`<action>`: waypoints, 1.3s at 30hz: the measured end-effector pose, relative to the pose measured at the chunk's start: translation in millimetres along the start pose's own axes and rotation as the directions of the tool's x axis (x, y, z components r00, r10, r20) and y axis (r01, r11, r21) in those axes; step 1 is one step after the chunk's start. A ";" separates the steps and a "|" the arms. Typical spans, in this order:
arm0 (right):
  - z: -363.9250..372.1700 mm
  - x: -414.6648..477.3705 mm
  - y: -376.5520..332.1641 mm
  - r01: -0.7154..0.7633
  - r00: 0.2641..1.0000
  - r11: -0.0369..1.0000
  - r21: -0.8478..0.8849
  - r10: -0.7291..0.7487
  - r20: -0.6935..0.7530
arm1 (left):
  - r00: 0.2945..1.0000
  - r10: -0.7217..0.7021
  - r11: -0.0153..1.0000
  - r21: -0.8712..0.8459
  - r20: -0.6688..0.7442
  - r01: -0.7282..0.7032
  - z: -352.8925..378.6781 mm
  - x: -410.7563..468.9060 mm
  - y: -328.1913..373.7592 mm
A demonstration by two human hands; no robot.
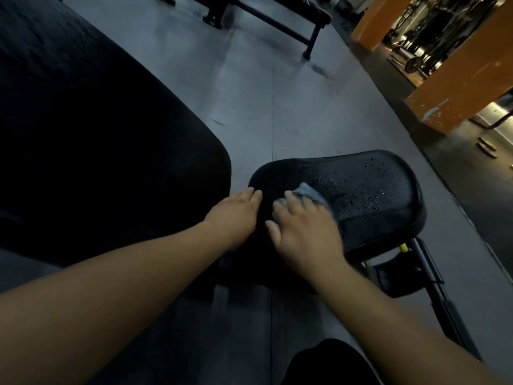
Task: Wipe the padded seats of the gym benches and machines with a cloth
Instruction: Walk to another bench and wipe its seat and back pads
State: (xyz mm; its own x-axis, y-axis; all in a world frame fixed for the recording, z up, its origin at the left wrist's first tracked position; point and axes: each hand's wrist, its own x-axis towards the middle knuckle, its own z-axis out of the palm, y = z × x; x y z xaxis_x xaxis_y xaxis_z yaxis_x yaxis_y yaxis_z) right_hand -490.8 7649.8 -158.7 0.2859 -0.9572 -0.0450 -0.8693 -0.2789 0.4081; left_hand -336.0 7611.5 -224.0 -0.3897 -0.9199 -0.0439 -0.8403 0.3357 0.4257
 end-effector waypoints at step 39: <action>-47.8 37.6 96.6 -0.189 0.982 0.982 -0.022 0.190 0.023 | 0.978 0.108 0.935 -0.316 -0.180 -0.161 -24.8 50.1 87.9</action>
State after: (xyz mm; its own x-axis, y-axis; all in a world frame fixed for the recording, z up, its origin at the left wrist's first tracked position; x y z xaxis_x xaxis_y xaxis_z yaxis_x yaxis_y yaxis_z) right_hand -544.7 7590.5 -77.4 0.1063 -0.9943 0.0122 -0.8986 -0.0908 0.4292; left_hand -420.1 7589.9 -166.3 -0.4036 -0.8998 0.1656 -0.6039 0.3979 0.6907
